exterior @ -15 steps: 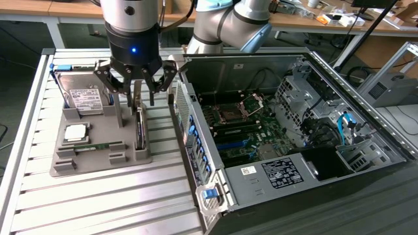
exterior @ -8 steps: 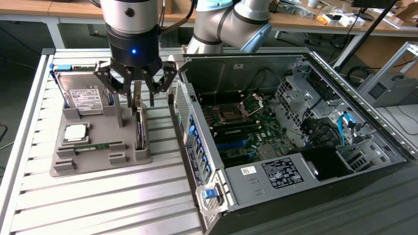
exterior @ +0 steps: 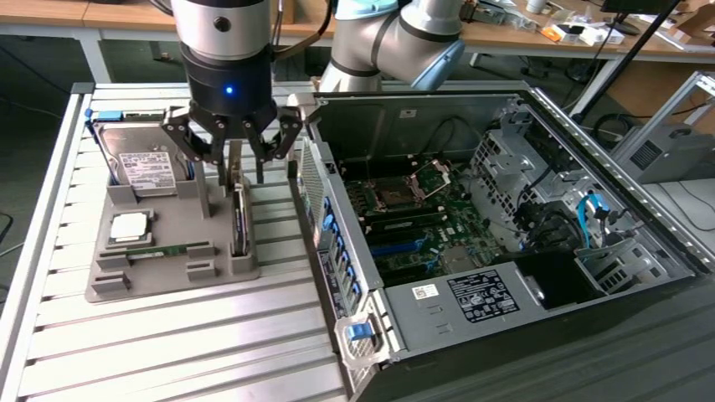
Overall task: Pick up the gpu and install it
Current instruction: 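Pick up the gpu and move the gpu toward the slot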
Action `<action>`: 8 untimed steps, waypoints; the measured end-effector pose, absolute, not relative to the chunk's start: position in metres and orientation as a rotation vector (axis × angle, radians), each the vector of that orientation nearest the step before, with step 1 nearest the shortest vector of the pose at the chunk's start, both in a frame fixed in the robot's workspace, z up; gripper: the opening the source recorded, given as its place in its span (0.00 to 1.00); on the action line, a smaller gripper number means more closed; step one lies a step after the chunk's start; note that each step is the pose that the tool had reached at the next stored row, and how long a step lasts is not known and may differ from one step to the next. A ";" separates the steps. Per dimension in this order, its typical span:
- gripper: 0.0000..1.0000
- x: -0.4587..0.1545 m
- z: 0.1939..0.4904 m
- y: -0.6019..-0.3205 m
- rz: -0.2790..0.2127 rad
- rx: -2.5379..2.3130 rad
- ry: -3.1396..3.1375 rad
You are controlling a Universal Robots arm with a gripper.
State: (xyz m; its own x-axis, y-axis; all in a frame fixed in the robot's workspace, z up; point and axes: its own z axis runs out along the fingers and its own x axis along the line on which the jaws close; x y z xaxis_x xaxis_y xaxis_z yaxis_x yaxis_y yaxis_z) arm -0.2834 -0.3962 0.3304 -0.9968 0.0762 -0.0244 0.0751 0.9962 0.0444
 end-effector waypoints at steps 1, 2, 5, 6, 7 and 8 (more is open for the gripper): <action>0.48 -0.283 0.330 -0.396 0.068 0.118 3.113; 0.48 -0.283 0.330 -0.396 0.068 0.118 3.113; 0.48 -0.283 0.329 -0.396 0.068 0.118 3.113; 0.48 -0.283 0.329 -0.396 0.068 0.118 3.112; 0.48 -0.283 0.329 -0.396 0.068 0.118 3.112; 0.48 -0.283 0.328 -0.396 0.068 0.118 3.113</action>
